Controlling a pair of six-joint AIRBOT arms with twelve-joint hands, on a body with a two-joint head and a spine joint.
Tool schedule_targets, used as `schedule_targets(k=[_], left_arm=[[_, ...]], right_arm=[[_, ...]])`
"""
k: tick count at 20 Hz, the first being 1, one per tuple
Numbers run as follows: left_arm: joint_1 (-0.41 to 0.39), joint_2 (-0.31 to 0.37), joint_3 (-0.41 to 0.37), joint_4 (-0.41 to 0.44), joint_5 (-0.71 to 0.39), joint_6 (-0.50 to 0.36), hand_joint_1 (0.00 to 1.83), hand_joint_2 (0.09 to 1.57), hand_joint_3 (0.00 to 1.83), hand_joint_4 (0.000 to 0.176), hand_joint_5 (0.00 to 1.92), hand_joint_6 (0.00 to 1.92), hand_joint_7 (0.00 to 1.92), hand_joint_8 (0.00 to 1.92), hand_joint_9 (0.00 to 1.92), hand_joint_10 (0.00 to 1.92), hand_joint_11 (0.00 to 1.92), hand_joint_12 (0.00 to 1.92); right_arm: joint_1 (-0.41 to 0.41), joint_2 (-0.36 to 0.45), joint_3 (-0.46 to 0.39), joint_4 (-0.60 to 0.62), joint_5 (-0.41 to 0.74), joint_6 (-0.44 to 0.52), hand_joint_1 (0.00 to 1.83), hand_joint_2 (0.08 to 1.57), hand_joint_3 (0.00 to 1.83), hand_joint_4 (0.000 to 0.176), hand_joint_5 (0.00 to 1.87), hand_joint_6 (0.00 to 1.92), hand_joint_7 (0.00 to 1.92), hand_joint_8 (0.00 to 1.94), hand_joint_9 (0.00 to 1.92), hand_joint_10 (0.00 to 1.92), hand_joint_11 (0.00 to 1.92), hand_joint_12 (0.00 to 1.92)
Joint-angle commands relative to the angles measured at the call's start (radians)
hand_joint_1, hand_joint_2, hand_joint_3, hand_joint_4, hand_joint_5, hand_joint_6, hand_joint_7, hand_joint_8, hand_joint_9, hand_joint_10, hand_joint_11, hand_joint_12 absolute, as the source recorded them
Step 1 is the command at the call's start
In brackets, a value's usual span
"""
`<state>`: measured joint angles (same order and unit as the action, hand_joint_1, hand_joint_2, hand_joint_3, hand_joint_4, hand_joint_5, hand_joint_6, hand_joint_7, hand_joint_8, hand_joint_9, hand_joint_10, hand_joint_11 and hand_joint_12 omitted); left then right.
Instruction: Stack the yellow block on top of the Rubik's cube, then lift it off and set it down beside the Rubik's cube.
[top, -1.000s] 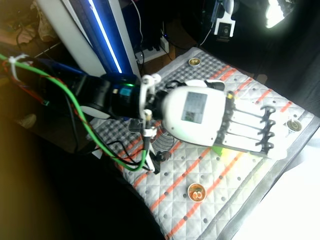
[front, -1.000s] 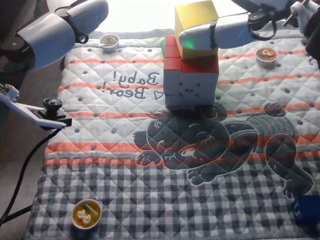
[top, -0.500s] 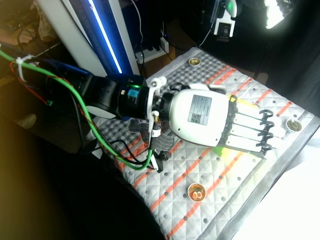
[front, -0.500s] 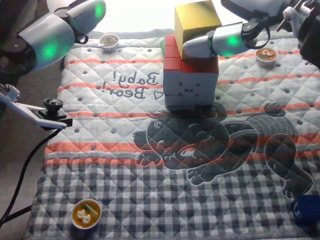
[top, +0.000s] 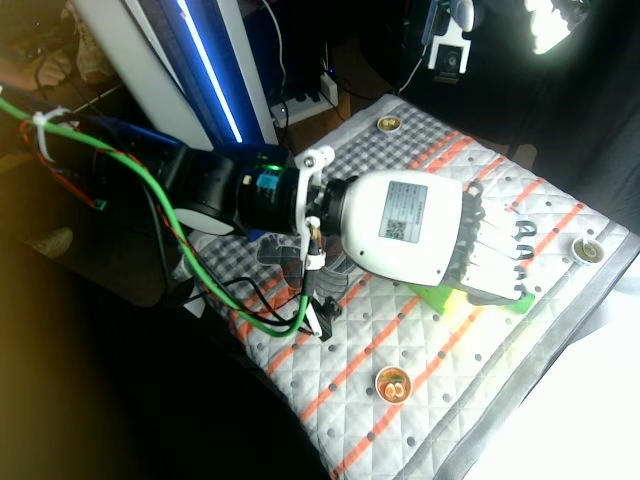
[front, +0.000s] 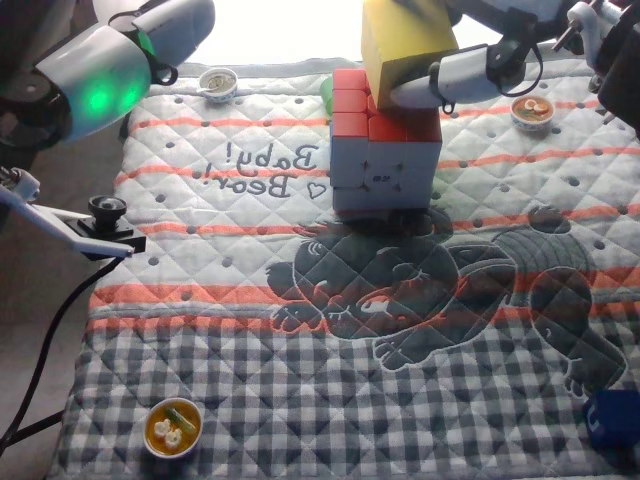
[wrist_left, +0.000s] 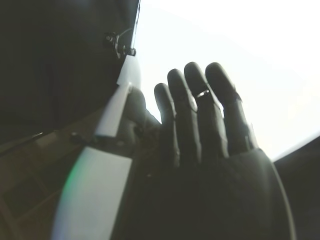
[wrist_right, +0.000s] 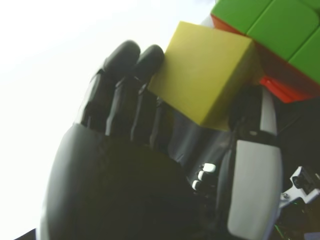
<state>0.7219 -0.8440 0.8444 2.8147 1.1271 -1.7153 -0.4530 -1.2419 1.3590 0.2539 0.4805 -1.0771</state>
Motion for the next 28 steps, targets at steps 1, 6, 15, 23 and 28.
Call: schedule_targets(k=[1, 6, 15, 23, 28], left_arm=[[-0.009, 0.001, -0.004, 0.029, 0.128, -0.008, 0.97, 1.35, 0.00, 0.000, 0.41, 0.52, 0.51, 0.35, 0.39, 0.73, 0.15, 1.53], [-0.007, 0.000, -0.004, 0.027, 0.128, -0.008, 1.00, 1.35, 0.00, 0.000, 0.43, 0.49, 0.53, 0.33, 0.40, 0.77, 0.17, 1.57], [0.023, 0.008, -0.011, -0.005, 0.141, -0.008, 1.03, 1.33, 0.00, 0.000, 0.36, 0.70, 0.51, 0.47, 0.44, 0.79, 0.23, 1.51], [0.061, 0.028, -0.027, -0.030, 0.171, -0.008, 1.03, 1.33, 0.00, 0.000, 0.40, 0.66, 0.52, 0.46, 0.43, 0.77, 0.17, 1.56], [0.083, 0.042, -0.040, -0.045, 0.196, -0.008, 0.95, 1.39, 0.01, 0.000, 0.48, 1.66, 0.50, 0.55, 0.39, 0.89, 0.14, 1.63]], right_arm=[[0.011, -0.002, 0.005, -0.014, 0.088, -0.016, 1.14, 1.28, 0.00, 0.000, 0.71, 1.48, 0.65, 1.46, 0.47, 1.41, 0.23, 1.79], [0.011, -0.002, 0.006, -0.013, 0.088, -0.016, 1.18, 1.27, 0.00, 0.000, 0.69, 1.46, 0.71, 1.42, 0.53, 1.52, 0.26, 1.80], [0.007, 0.133, -0.197, -0.096, 0.351, 0.006, 1.16, 1.30, 0.01, 0.000, 0.77, 1.34, 0.53, 1.70, 0.31, 1.85, 0.26, 1.92], [-0.096, 0.256, -0.350, -0.190, 0.552, 0.013, 1.22, 1.19, 0.02, 0.000, 0.86, 1.05, 0.80, 1.57, 0.78, 1.86, 0.78, 1.92], [-0.213, 0.340, -0.441, -0.242, 0.663, 0.031, 1.36, 1.04, 0.32, 0.000, 0.79, 1.20, 0.85, 1.41, 0.76, 1.51, 0.73, 1.82]])
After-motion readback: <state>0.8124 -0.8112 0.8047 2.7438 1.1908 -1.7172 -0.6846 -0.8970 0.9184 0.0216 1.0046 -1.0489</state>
